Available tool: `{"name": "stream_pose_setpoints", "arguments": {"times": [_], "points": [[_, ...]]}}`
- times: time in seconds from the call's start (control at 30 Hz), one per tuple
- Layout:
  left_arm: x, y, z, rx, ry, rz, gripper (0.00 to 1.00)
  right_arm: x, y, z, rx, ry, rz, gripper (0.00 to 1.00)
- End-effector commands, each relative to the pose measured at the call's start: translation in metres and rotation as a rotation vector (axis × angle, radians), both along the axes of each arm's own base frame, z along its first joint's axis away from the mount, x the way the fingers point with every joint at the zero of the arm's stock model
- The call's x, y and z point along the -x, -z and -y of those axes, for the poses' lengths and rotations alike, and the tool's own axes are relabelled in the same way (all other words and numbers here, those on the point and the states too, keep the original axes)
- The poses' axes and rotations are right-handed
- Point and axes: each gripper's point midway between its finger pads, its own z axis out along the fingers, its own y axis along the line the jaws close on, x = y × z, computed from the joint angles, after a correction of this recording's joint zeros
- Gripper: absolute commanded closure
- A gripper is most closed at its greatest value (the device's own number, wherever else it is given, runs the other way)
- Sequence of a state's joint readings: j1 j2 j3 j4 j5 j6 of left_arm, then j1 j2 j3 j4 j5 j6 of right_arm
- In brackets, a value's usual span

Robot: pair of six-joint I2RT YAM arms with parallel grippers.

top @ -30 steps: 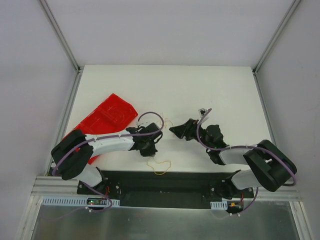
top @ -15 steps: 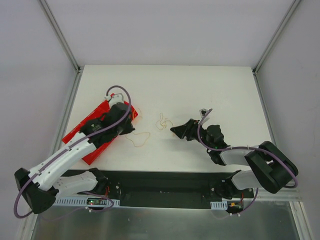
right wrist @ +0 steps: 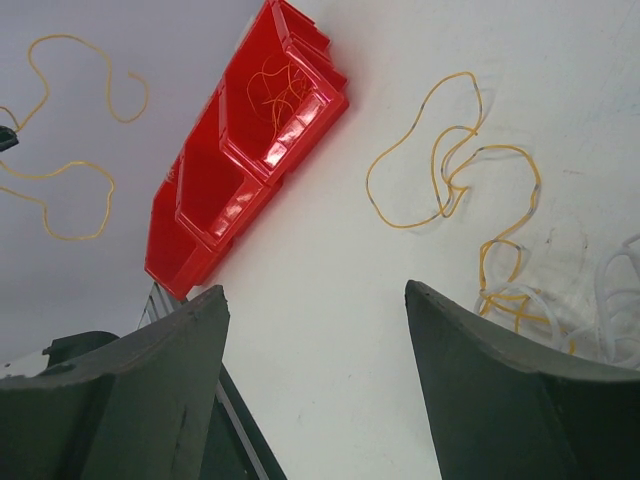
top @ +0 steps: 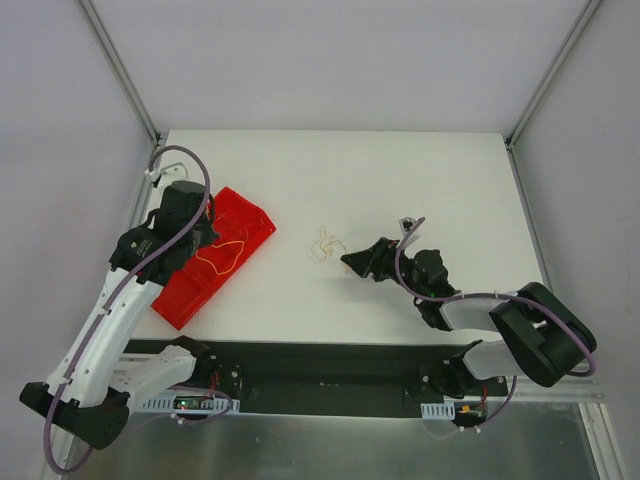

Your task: Untangle the cables

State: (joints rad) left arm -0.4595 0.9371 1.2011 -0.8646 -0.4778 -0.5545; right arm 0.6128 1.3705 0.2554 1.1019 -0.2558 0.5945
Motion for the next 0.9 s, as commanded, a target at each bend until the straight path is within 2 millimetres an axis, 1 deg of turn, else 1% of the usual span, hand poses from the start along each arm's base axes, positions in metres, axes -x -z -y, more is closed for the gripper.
{"name": "stream_pose_setpoints", "arguments": {"times": [0.0, 0.1, 0.27, 0.33, 0.4, 0.47, 0.53, 0.6, 0.63, 0.7, 0.77, 0.87], "points": [[-0.003, 0.014, -0.01, 0.083, -0.066, -0.112, 1.0, -0.004, -0.017, -0.004, -0.034, -0.012, 0.053, 0.26], [-0.008, 0.024, -0.011, 0.188, -0.145, -0.151, 1.0, -0.004, -0.015, -0.003, -0.033, -0.011, 0.048, 0.26], [-0.01, 0.037, -0.014, 0.319, -0.265, -0.191, 1.0, -0.003, -0.015, -0.005, -0.034, -0.018, 0.044, 0.26], [-0.012, 0.044, -0.015, 0.374, -0.312, -0.22, 1.0, -0.004, -0.015, -0.006, -0.036, -0.022, 0.043, 0.26], [-0.012, 0.055, -0.011, 0.449, -0.346, -0.269, 1.0, -0.004, -0.015, -0.007, -0.036, -0.024, 0.04, 0.26], [-0.016, 0.064, -0.017, 0.497, -0.414, -0.298, 1.0, -0.004, -0.015, -0.007, -0.036, -0.024, 0.04, 0.26], [-0.024, 0.075, -0.024, 0.494, -0.436, -0.311, 1.0, -0.004, -0.014, -0.007, -0.036, -0.026, 0.038, 0.26], [-0.033, 0.085, -0.043, 0.489, -0.505, -0.326, 1.0, -0.004, -0.014, -0.008, -0.039, -0.028, 0.039, 0.26], [-0.036, 0.092, -0.049, 0.493, -0.525, -0.341, 1.0, -0.005, -0.015, -0.008, -0.043, -0.026, 0.039, 0.26], [-0.05, 0.102, -0.061, 0.483, -0.527, -0.353, 1.0, -0.005, -0.015, -0.008, -0.05, -0.029, 0.042, 0.26], [-0.066, 0.111, -0.074, 0.409, -0.495, -0.333, 1.0, -0.005, -0.016, -0.009, -0.056, -0.032, 0.044, 0.26], [-0.074, 0.127, -0.105, 0.242, -0.543, -0.344, 1.0, -0.005, -0.015, -0.01, -0.058, -0.034, 0.042, 0.26]]}}
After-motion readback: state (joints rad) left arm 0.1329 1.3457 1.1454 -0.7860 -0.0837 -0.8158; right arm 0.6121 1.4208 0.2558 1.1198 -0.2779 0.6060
